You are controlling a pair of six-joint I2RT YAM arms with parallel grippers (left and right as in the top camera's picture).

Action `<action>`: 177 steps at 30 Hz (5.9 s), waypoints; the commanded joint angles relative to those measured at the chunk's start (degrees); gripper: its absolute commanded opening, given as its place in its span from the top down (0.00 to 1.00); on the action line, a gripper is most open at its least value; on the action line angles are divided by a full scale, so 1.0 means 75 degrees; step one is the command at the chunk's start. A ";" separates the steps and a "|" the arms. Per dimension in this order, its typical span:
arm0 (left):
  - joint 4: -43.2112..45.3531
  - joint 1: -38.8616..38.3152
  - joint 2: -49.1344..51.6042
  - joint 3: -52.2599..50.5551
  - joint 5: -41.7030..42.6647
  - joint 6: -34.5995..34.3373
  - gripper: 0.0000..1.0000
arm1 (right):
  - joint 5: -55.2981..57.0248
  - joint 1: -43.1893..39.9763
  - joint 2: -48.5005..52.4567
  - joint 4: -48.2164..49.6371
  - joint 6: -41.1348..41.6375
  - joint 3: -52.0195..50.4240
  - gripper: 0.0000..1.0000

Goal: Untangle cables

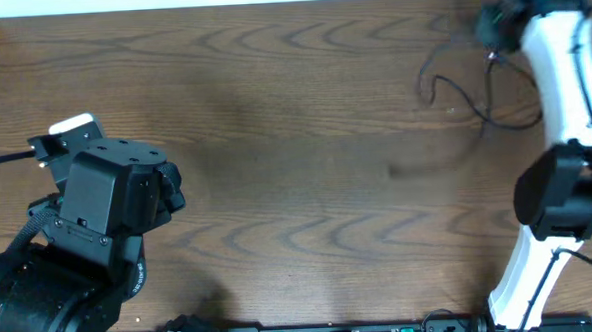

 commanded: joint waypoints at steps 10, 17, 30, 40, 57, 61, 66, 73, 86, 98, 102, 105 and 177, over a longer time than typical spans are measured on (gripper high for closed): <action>-0.0061 0.0044 -0.0012 -0.0047 -0.0154 -0.0478 0.06 | -0.0050 -0.0565 -0.0539 0.0737 -0.0880 0.2801 0.99; -0.0064 0.0041 -0.0012 -0.0047 -0.0149 -0.0583 0.06 | -0.0189 -0.0557 -0.0449 0.0656 -0.0874 0.1716 0.99; -0.0128 0.0041 0.0003 -0.0047 -0.0038 -0.0632 0.06 | 0.0338 -0.0743 -0.0443 0.2806 -0.0842 -0.2101 0.96; -0.0125 0.0041 0.0003 -0.0047 -0.0038 -0.0632 0.05 | 0.0501 -0.1000 -0.0446 0.3494 -0.0927 -0.3488 0.04; -0.0198 0.0041 0.0003 -0.0047 0.0341 -0.0629 0.05 | 0.0574 -0.1003 -0.3503 0.4202 -0.1445 -0.3308 0.01; -0.0440 0.0041 0.0003 -0.0047 0.0405 -0.0632 0.05 | 0.0764 -0.1005 -0.4301 0.4543 -0.1215 -0.3311 0.01; -0.0632 0.0041 0.0000 -0.0047 0.0458 -0.0632 0.05 | 0.0729 -0.1008 -0.4555 0.4651 -0.1649 -0.3331 0.01; -0.0632 0.0041 0.0003 -0.0047 0.0568 -0.0629 0.05 | 0.1008 -0.1000 -0.4721 0.4648 -0.2095 -0.3334 0.01; -0.0632 0.0044 0.0003 -0.0047 0.0571 -0.0629 0.05 | 0.0664 -0.0985 -0.7481 0.4843 -0.1387 -0.3334 0.01; -0.0632 0.0041 0.0003 -0.0047 0.0568 -0.0629 0.05 | 0.0399 -0.0536 -0.9600 0.2535 0.0635 -0.3337 0.01; -0.0632 0.0044 0.0003 -0.0047 0.0571 -0.0629 0.05 | -0.0291 -0.0478 -1.0418 0.2256 0.1341 -0.3491 0.01; -0.0632 0.0041 0.0003 -0.0047 0.0571 -0.0629 0.05 | -0.0787 -0.0478 -1.1124 0.2320 0.1341 -0.3791 0.01; -0.0632 0.0041 0.0003 -0.0047 0.0571 -0.0629 0.05 | -0.0332 0.0766 -1.6162 0.4255 0.0819 -0.4462 0.01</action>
